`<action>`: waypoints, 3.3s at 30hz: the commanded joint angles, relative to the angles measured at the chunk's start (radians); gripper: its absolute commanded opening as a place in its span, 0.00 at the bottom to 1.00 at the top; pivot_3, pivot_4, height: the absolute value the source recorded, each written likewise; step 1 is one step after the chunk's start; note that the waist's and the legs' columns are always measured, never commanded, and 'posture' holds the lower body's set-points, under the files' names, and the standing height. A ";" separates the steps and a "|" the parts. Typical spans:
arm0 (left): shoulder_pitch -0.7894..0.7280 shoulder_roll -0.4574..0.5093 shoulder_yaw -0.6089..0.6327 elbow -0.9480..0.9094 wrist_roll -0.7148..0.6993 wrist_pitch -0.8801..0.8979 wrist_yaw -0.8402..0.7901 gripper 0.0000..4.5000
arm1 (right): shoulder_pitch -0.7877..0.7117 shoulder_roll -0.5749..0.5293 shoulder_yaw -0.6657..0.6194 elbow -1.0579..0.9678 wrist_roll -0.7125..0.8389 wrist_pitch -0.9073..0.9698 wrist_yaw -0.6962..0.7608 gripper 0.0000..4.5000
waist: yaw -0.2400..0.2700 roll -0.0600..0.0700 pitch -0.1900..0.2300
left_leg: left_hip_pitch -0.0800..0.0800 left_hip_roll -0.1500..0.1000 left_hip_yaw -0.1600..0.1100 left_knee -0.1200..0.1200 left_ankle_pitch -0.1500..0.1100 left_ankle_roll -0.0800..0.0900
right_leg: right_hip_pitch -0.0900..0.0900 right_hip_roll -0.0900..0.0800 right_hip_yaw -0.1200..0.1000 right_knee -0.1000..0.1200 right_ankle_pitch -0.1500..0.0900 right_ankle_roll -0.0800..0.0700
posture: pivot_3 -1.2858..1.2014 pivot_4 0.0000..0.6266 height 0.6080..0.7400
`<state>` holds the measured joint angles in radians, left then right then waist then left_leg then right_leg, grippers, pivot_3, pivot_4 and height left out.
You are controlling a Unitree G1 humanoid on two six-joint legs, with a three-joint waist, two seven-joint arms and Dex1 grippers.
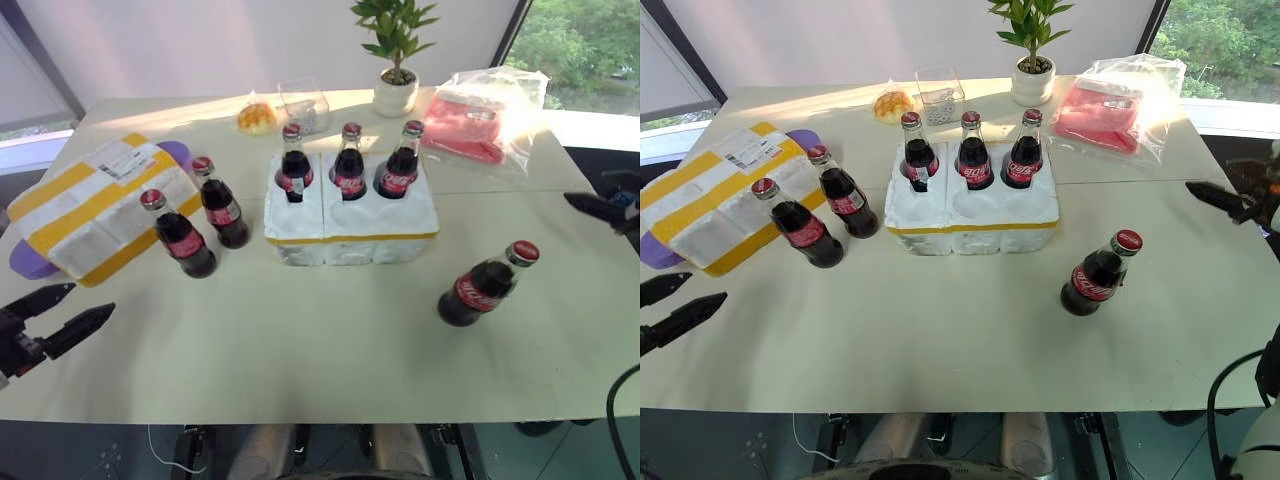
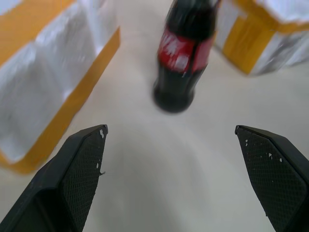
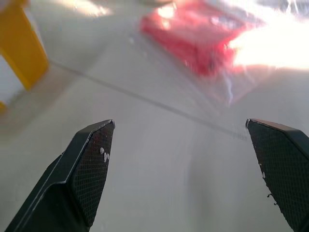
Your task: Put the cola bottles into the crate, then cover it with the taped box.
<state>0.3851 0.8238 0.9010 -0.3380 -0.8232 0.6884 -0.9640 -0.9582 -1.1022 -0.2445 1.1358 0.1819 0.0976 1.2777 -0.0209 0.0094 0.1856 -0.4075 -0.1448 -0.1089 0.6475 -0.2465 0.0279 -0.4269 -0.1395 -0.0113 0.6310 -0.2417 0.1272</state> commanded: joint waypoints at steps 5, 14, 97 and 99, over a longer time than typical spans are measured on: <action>-0.101 0.037 -0.106 0.032 0.032 -0.035 0.015 0.99 | -0.194 0.008 0.092 -0.238 0.055 0.208 0.317 1.00 | 0.001 0.001 0.000 | 0.000 0.005 0.000 0.000 -0.002 -0.003 | -0.001 0.005 0.001 0.000 0.001 -0.001 | 0.52 0.24 1.00; -0.304 0.018 -0.345 0.173 0.169 -0.141 0.036 0.99 | -0.137 0.050 0.187 -0.718 0.306 0.500 0.337 1.00 | 0.009 0.000 0.000 | -0.001 0.006 0.001 0.000 -0.002 -0.004 | -0.003 0.005 0.001 0.000 0.004 0.001 | 0.52 0.24 1.00; -1.353 -0.450 -1.021 0.390 0.320 0.031 0.164 0.63 | 0.302 0.084 -0.054 -1.183 0.624 0.709 -0.047 1.00 | 0.012 -0.009 0.003 | -0.002 0.006 0.002 0.006 0.001 -0.006 | -0.002 0.006 0.001 0.000 0.008 0.005 | 0.52 0.24 1.00; -1.350 -0.463 -1.030 0.400 0.336 0.029 0.167 0.63 | 0.304 0.080 -0.056 -1.177 0.619 0.700 -0.042 1.00 | 0.013 -0.009 0.004 | -0.002 0.006 0.002 0.006 0.001 -0.007 | -0.002 0.006 0.001 0.000 0.008 0.005 | 0.52 0.24 1.00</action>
<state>-0.9322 0.3657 -0.1429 0.0841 -0.4993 0.7547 -0.8019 -0.6339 -1.0018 -0.2740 -0.0353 0.7983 0.8189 1.2263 -0.0076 0.0005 0.1892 -0.4100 -0.1391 -0.1069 0.6536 -0.2455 0.0211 -0.4291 -0.1331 -0.0100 0.6311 -0.2334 0.1322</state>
